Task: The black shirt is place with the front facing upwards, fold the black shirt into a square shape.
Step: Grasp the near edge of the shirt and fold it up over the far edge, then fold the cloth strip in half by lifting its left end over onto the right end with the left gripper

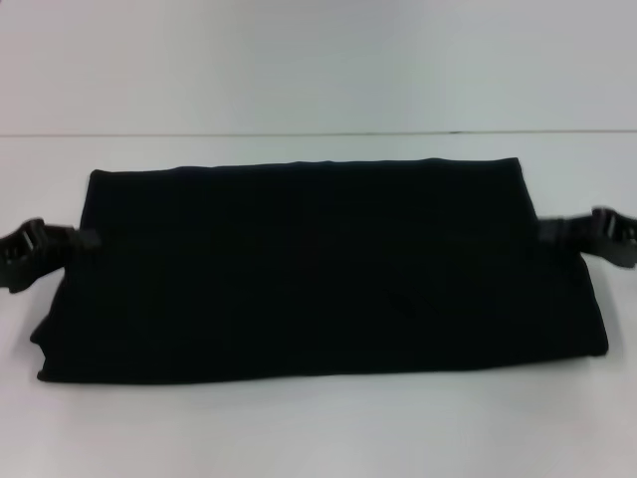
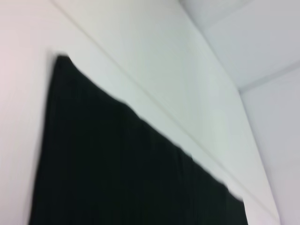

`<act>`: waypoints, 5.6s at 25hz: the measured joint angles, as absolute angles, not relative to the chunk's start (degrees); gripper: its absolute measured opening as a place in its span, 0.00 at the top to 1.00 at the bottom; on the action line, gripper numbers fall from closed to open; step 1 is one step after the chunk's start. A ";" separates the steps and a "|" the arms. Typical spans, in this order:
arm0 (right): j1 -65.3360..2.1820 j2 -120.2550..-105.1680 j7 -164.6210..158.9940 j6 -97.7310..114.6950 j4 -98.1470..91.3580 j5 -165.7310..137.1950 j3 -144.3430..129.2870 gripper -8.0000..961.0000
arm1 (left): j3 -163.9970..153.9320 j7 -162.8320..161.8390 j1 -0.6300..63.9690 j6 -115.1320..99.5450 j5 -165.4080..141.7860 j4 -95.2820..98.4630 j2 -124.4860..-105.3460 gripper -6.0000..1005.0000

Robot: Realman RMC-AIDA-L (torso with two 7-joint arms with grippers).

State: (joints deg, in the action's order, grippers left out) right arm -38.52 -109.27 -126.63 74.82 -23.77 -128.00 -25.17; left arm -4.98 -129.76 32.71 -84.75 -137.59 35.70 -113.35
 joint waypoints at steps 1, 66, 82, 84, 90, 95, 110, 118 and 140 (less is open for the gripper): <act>-38.45 -109.72 -126.39 73.03 -23.63 -126.75 -25.18 0.91 | -5.12 -129.48 32.73 -82.86 -136.53 35.07 -113.53 0.94; -46.75 -120.10 -87.26 36.07 -15.38 -92.62 -25.78 0.42 | -12.22 -77.02 45.07 -38.92 -92.22 22.59 -123.39 0.57; -45.49 -119.96 -87.16 41.47 -15.38 -92.58 -25.86 0.20 | -12.09 -77.12 42.05 -42.80 -89.85 23.22 -123.24 0.11; -44.59 -119.75 -87.07 44.33 -15.59 -92.77 -26.26 0.20 | -12.12 -77.72 40.71 -45.40 -88.71 23.36 -122.94 0.11; -39.56 -119.37 -84.45 58.18 -20.28 -93.01 -35.83 0.20 | -13.56 -95.42 34.68 -58.58 -91.09 25.13 -120.84 0.11; -35.90 -119.40 -77.18 66.80 -24.29 -96.16 -47.17 0.20 | -14.25 -116.63 28.87 -67.80 -100.89 32.40 -120.43 0.12; -31.73 -119.99 -60.47 71.34 -22.61 -98.96 -55.55 0.20 | -8.83 -144.36 19.45 -80.78 -116.23 39.31 -120.48 0.12; -30.28 -120.17 -57.12 71.35 -22.04 -97.84 -54.95 0.20 | -8.67 -144.99 20.13 -78.48 -117.16 37.60 -120.34 0.12; -30.76 -120.23 -54.25 73.79 -21.31 -97.82 -57.65 0.20 | -9.21 -145.37 22.96 -66.83 -120.28 33.05 -119.55 0.12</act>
State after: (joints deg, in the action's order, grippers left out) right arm -30.76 -120.23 -54.25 73.79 -21.31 -97.82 -57.65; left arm -9.21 -145.37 22.96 -66.83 -120.28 33.05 -119.55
